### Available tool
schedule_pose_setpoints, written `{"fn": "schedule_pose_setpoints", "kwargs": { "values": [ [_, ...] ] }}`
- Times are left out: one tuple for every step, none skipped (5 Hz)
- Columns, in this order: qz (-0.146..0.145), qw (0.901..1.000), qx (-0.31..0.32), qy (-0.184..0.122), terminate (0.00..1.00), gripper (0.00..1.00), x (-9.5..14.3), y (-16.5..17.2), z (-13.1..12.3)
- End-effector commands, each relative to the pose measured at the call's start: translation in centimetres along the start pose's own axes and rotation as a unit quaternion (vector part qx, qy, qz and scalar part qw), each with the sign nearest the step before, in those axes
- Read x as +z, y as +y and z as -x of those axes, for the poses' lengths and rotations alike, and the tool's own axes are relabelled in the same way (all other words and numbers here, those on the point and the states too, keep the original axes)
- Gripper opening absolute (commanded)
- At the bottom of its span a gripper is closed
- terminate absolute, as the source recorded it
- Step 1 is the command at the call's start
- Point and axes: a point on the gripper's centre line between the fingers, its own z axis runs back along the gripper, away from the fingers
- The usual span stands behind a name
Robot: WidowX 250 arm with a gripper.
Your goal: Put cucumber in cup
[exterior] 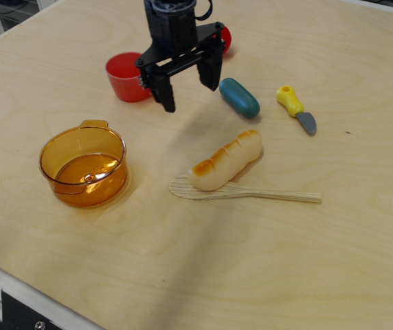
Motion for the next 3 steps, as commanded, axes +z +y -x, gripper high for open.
{"fn": "schedule_pose_setpoints", "kwargs": {
  "values": [
    [0.043,0.999,0.002,-0.013,0.0,1.0,0.1,-4.4,-1.0],
    [0.041,0.9991,0.004,-0.012,0.0,1.0,-0.4,-5.7,-1.3],
    [0.026,0.9994,0.011,-0.019,0.0,1.0,-1.1,-6.5,-1.6]
  ]
}}
